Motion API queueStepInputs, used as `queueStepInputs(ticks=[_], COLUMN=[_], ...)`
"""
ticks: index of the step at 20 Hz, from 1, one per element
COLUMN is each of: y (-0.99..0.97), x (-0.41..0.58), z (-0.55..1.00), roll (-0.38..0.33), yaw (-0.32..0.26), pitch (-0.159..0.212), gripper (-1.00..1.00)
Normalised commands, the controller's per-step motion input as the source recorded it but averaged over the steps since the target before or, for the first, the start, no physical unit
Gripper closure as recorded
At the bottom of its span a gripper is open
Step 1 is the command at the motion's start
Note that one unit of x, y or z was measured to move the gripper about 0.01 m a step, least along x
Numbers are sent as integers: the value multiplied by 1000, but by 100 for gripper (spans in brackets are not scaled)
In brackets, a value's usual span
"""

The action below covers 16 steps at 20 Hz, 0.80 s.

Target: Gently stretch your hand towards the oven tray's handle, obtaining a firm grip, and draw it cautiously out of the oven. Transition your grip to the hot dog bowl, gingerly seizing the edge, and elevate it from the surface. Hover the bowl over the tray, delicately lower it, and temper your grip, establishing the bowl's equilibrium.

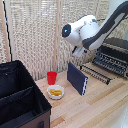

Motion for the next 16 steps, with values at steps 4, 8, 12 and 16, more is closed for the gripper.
queueStepInputs(ticks=[4, 8, 12, 16], y=[-621, -651, -621, -470], x=[-6, 0, 3, 0], z=[0, 0, 0, -64], roll=[-169, -75, -7, -11], yaw=[84, 39, 3, 0], pitch=[0, 0, -3, -13], gripper=[-100, -100, -100, -100])
